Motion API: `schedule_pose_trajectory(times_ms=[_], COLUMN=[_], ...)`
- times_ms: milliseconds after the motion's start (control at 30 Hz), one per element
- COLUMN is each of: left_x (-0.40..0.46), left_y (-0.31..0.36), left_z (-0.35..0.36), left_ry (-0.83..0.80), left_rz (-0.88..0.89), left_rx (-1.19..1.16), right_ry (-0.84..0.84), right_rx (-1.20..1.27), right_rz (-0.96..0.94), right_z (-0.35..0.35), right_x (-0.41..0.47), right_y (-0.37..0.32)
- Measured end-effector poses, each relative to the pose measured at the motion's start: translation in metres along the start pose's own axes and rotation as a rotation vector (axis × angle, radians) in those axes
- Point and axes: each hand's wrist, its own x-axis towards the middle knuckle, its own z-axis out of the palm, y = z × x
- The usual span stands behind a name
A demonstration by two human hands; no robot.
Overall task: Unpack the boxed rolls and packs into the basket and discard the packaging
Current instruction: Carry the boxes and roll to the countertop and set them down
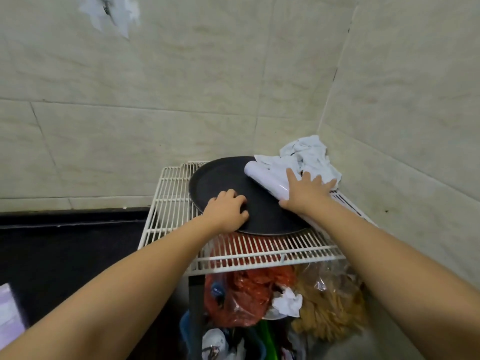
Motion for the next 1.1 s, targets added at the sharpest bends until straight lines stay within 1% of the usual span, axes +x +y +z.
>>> schedule_pose_trajectory(times_ms=[100,167,267,433,533,633,700,733,800,867,933,1000,1100], left_x=[0.002,0.001,0.0,0.001,0.001,-0.005,-0.016,-0.024,-0.045,-0.071,-0.1,-0.132,-0.185], left_y=[-0.001,-0.001,-0.001,0.0,0.001,0.002,-0.003,-0.009,-0.03,-0.064,-0.108,-0.156,-0.225], left_z=[0.001,0.001,-0.001,-0.001,-0.002,-0.008,-0.017,-0.023,-0.038,-0.055,-0.073,-0.088,-0.097], left_ry=[-0.015,-0.023,-0.032,-0.036,-0.033,-0.053,-0.039,-0.003,0.109,0.207,0.265,0.294,0.275], left_rz=[-0.006,-0.014,-0.019,-0.017,-0.012,0.003,0.01,0.017,0.017,-0.012,-0.081,-0.185,-0.343], left_rx=[0.007,0.006,-0.002,0.003,0.011,-0.039,-0.075,-0.076,-0.072,-0.101,-0.131,-0.148,-0.14], right_ry=[-0.072,-0.081,-0.078,-0.128,-0.092,-0.017,0.061,0.1,0.143,0.146,0.132,0.114,0.08], right_rx=[0.232,0.31,0.308,0.275,0.296,0.373,0.433,0.459,0.505,0.552,0.601,0.63,0.668], right_rz=[0.006,0.004,0.042,-0.007,-0.028,-0.079,-0.119,-0.15,-0.234,-0.32,-0.399,-0.471,-0.554], right_z=[0.002,0.002,-0.003,-0.009,-0.013,-0.031,-0.051,-0.061,-0.08,-0.093,-0.101,-0.105,-0.106], right_x=[0.013,0.017,0.021,0.02,0.016,0.011,0.007,0.005,0.0,-0.008,-0.019,-0.033,-0.057], right_y=[0.018,0.027,0.033,0.028,0.024,0.006,-0.017,-0.033,-0.069,-0.11,-0.156,-0.205,-0.28])
